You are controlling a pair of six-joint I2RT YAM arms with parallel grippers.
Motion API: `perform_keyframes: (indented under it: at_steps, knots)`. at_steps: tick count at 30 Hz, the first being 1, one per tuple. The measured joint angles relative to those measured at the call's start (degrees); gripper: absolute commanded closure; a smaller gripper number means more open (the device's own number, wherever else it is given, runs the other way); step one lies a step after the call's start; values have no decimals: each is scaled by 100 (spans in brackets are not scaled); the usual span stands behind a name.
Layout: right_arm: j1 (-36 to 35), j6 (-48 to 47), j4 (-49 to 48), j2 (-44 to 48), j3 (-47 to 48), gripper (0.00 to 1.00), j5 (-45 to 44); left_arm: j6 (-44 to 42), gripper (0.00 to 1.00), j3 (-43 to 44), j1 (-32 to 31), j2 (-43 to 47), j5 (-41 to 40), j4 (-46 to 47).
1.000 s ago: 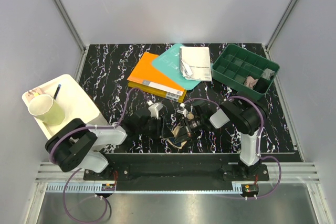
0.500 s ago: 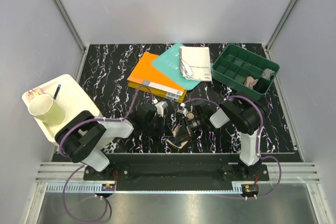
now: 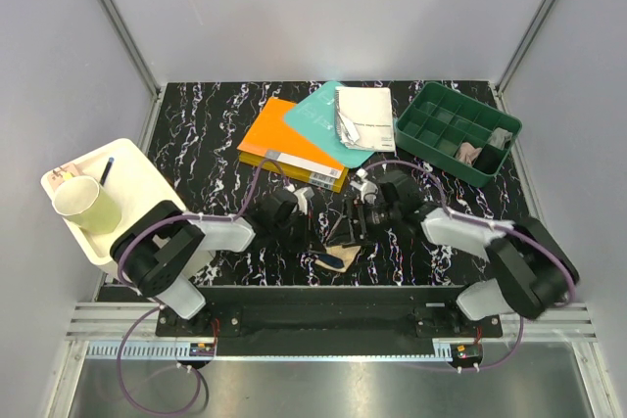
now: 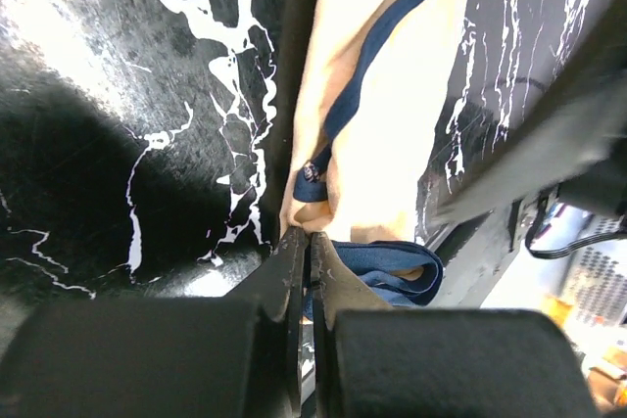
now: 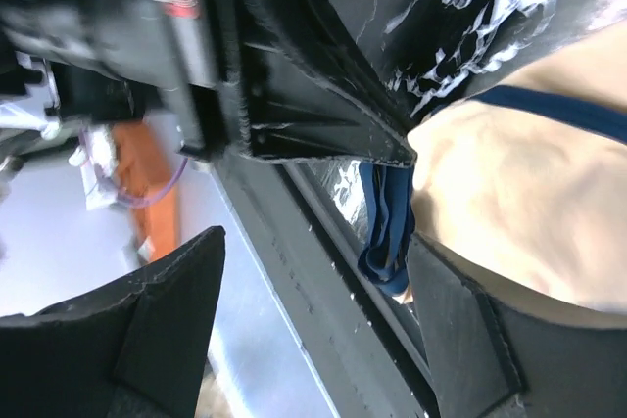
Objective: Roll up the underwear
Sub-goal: Roll the underwear to the corner of the board.
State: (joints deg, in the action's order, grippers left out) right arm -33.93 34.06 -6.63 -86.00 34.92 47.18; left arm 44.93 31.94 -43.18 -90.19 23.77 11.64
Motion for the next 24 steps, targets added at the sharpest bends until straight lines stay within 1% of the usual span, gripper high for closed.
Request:
perform_keyframes:
  at_steps: [3,6,9,14,18,24]
  knots:
    - [4,55,365,968,-208,16,-636,203,100,59,0,-81,20,4]
    - [2,157,529,1740,-605,16,-1023,402,100,131,0,-212,70,59]
    - [2,256,723,2179,-1113,15,-1290,603,100,201,0,-374,157,188]
    - [-9,354,1003,2299,-1515,15,-1543,763,100,260,0,-490,236,264]
    - [-20,352,986,2284,-1526,16,-1722,800,100,262,0,-494,240,262]
    - [-81,356,859,2022,-1517,19,-1860,811,100,262,0,-494,238,262]
